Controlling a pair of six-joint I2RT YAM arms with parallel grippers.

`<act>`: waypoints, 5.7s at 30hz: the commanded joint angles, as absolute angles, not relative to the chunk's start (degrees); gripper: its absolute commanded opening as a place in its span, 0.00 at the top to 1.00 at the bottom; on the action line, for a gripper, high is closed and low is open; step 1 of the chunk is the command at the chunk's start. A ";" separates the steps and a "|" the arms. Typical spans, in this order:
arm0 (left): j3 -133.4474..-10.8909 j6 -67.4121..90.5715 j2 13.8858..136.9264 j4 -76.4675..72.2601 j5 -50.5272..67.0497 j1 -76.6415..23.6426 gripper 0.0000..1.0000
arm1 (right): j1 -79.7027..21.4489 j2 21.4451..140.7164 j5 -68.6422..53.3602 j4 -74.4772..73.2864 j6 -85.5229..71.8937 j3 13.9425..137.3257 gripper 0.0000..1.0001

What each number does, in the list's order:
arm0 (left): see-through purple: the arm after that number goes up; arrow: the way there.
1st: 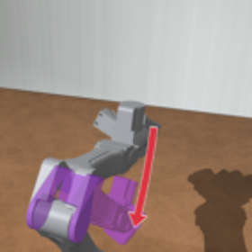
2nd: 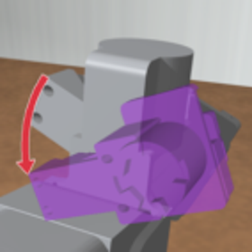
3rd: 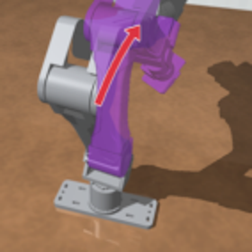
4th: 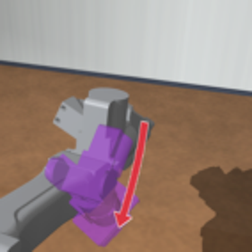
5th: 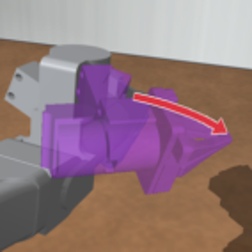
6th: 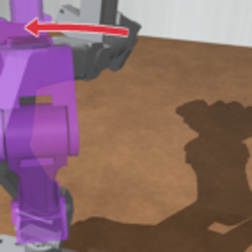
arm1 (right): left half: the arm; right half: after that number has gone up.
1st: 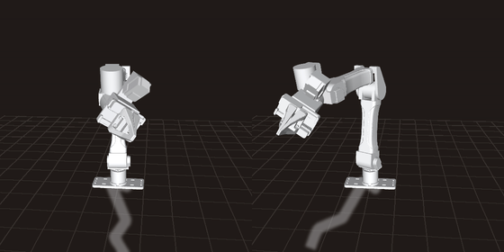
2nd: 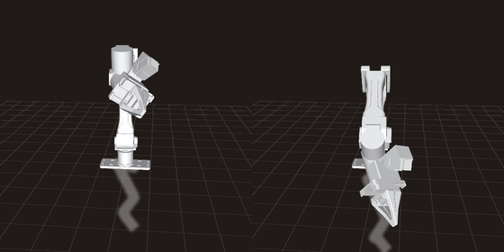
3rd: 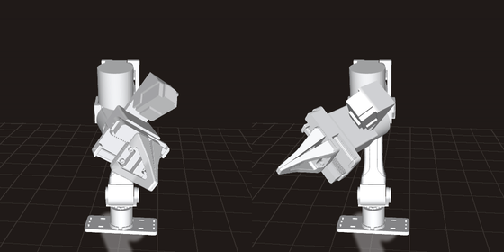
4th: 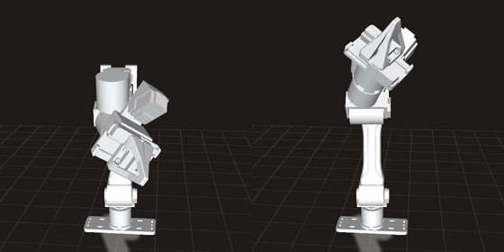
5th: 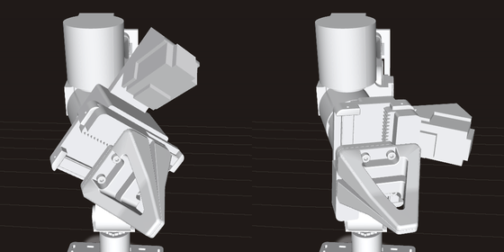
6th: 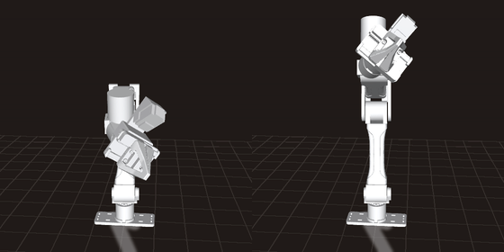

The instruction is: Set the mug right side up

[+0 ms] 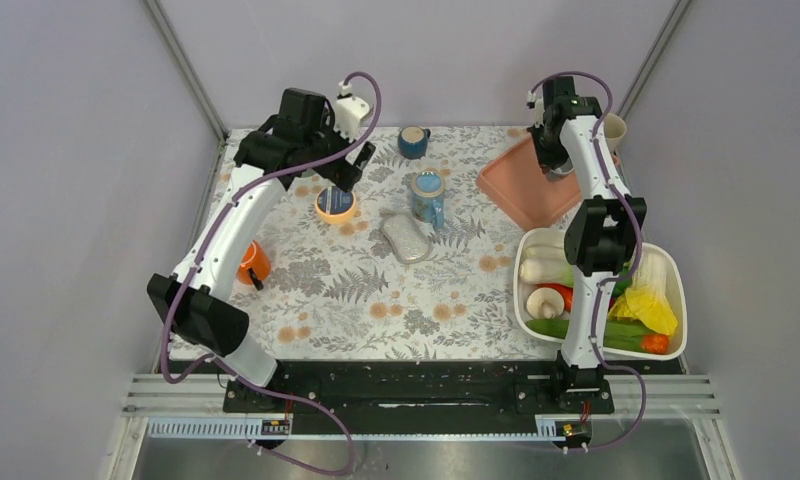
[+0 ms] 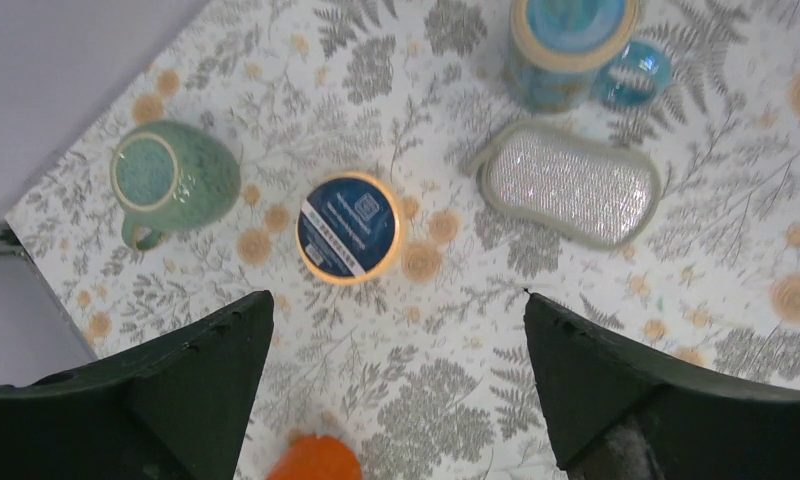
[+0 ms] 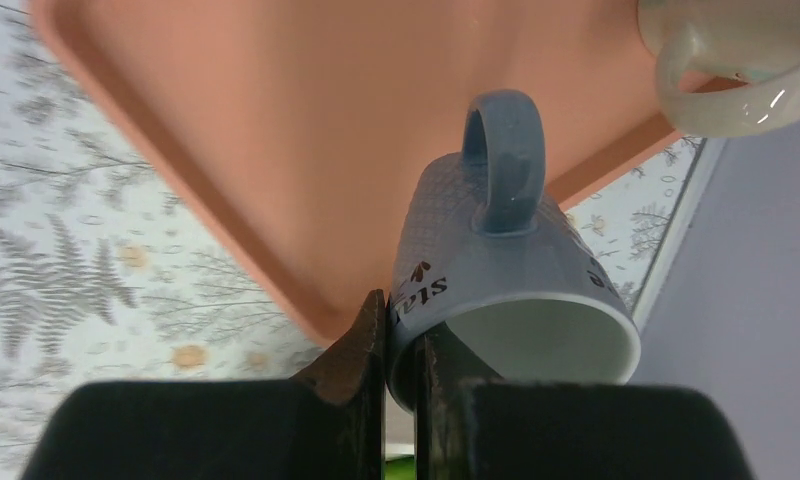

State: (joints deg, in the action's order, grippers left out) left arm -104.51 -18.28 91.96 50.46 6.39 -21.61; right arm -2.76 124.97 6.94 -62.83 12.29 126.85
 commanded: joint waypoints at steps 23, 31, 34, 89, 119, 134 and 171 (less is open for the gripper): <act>-96.84 -23.75 88.60 55.68 9.26 -19.95 0.01 | 4.48 136.96 2.53 -66.04 26.32 135.13 0.66; -91.65 -49.95 86.17 72.01 12.37 -19.91 0.07 | 4.29 132.08 0.39 -67.28 24.10 137.69 0.27; -88.37 -71.76 85.53 87.37 8.78 -19.67 0.15 | 3.77 128.90 0.80 -68.50 23.07 139.03 0.12; -40.77 -136.98 74.18 32.05 -4.63 2.73 1.00 | -7.15 86.49 -12.19 -53.43 5.43 94.52 0.01; -86.88 -44.20 83.33 59.22 37.08 -12.79 1.00 | -19.29 78.61 -37.05 -28.70 -9.41 79.14 0.01; -81.38 -52.56 74.49 55.04 33.87 -29.29 1.00 | -23.36 82.47 -41.51 -0.21 -32.70 68.75 0.03; -66.93 -28.15 55.26 35.33 26.40 -34.59 0.01 | -28.69 87.17 -30.95 -36.94 -5.21 97.49 1.00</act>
State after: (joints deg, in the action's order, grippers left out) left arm -70.91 -40.84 60.99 44.38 29.78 -34.65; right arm -31.18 95.02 -39.77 -20.38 -22.28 86.80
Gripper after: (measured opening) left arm 0.966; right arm 0.158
